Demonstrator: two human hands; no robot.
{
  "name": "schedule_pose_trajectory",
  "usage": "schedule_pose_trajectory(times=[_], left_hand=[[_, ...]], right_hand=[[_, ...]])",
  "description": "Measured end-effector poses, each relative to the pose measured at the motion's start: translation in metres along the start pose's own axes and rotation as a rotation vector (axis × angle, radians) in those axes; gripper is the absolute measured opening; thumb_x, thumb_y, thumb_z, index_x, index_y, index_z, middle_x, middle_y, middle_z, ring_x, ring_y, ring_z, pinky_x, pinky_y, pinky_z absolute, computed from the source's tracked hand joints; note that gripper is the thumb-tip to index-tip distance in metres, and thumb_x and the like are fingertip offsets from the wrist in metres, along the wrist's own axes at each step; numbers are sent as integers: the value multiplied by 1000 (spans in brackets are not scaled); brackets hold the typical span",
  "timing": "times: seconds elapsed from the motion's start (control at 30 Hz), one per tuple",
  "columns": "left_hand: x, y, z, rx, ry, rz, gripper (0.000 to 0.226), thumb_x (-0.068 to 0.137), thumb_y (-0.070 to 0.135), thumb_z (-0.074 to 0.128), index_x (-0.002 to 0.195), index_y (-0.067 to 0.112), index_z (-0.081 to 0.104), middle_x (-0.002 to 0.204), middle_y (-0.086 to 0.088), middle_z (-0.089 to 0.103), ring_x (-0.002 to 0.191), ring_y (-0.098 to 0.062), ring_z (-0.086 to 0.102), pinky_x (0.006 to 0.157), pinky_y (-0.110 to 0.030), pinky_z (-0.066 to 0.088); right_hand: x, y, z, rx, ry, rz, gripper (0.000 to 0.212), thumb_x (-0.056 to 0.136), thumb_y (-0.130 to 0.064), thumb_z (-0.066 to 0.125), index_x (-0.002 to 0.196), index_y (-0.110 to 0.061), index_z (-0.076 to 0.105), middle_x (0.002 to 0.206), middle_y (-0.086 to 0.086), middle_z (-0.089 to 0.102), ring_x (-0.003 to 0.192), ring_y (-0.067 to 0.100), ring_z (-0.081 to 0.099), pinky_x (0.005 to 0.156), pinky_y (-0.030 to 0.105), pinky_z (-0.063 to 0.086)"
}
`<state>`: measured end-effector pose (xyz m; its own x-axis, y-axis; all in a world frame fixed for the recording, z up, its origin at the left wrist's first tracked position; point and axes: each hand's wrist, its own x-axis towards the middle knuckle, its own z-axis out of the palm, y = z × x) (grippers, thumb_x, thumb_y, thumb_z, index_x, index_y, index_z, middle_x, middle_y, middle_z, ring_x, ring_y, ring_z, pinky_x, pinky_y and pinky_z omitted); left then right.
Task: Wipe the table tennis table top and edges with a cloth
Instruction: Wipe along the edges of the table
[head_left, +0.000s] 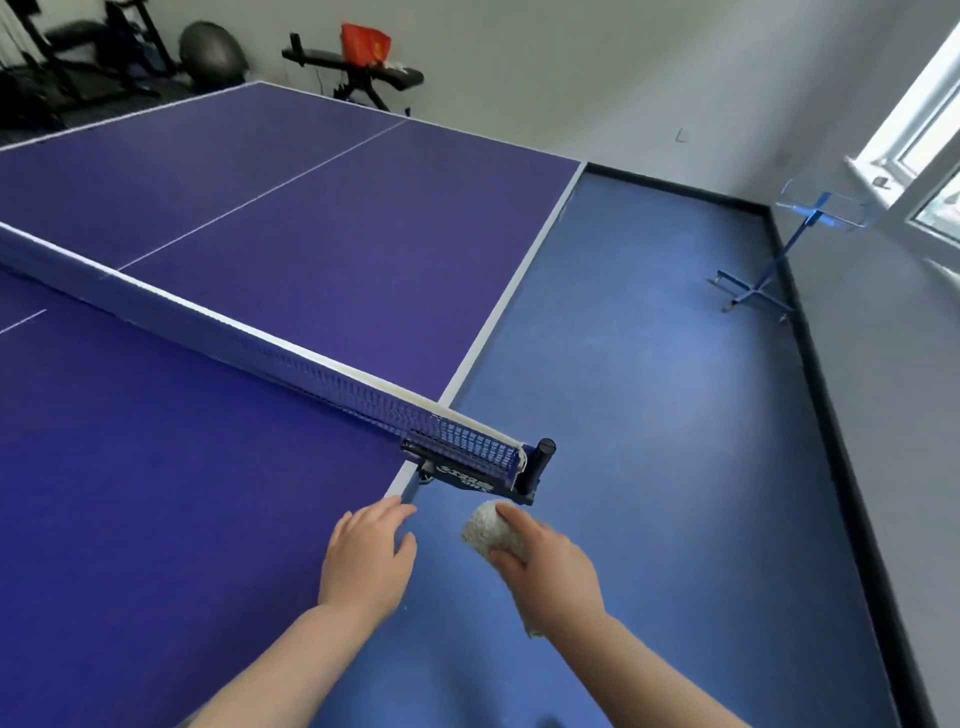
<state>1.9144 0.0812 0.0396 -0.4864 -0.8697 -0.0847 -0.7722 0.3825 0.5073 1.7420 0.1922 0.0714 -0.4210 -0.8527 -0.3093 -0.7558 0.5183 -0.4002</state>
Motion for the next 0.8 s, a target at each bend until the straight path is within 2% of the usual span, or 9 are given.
schedule_pose_trajectory(times=[0.13, 0.27, 0.37, 0.43, 0.6, 0.8], left_hand=[[6, 55, 8, -59, 97, 89, 39, 97, 26, 42, 133, 24, 59, 143, 10, 49, 133, -10, 42, 113, -22, 16], [15, 122, 21, -120, 190, 190, 31, 95, 16, 55, 124, 20, 65, 134, 8, 58, 126, -11, 47, 105, -18, 21], [24, 165, 30, -135, 239, 242, 30, 93, 14, 56, 120, 17, 68, 130, 6, 61, 121, -7, 46, 103, -14, 18], [33, 185, 32, -115, 240, 251, 31, 93, 17, 53, 120, 17, 67, 131, 4, 61, 123, -12, 49, 102, -13, 16], [65, 203, 23, -45, 237, 254, 32, 97, 17, 51, 126, 18, 63, 134, 6, 58, 128, -13, 47, 105, -18, 19], [117, 183, 1, -2, 207, 210, 33, 97, 18, 49, 128, 20, 62, 133, 10, 58, 127, -11, 48, 107, -23, 23]], right_hand=[[6, 39, -26, -15, 2, -24, 46, 102, -40, 45, 146, -43, 31, 136, -13, 53, 115, 16, 56, 70, 30, 40], [14, 85, -54, -75, 16, -40, 42, 101, -43, 46, 142, -41, 36, 124, -10, 60, 105, 16, 59, 72, 31, 47], [26, 115, -79, -115, 37, -30, 45, 101, -45, 45, 145, -41, 34, 128, -7, 59, 109, 17, 59, 72, 31, 46], [36, 128, -96, -129, 53, -30, 48, 101, -45, 46, 146, -39, 34, 130, -5, 59, 112, 19, 59, 73, 31, 46], [63, 133, -130, -85, 89, -55, 47, 100, -42, 49, 145, -37, 37, 123, -3, 60, 105, 20, 60, 65, 29, 39], [106, 110, -140, -38, 82, -92, 48, 100, -42, 49, 146, -38, 36, 120, -3, 62, 100, 21, 61, 63, 30, 40]])
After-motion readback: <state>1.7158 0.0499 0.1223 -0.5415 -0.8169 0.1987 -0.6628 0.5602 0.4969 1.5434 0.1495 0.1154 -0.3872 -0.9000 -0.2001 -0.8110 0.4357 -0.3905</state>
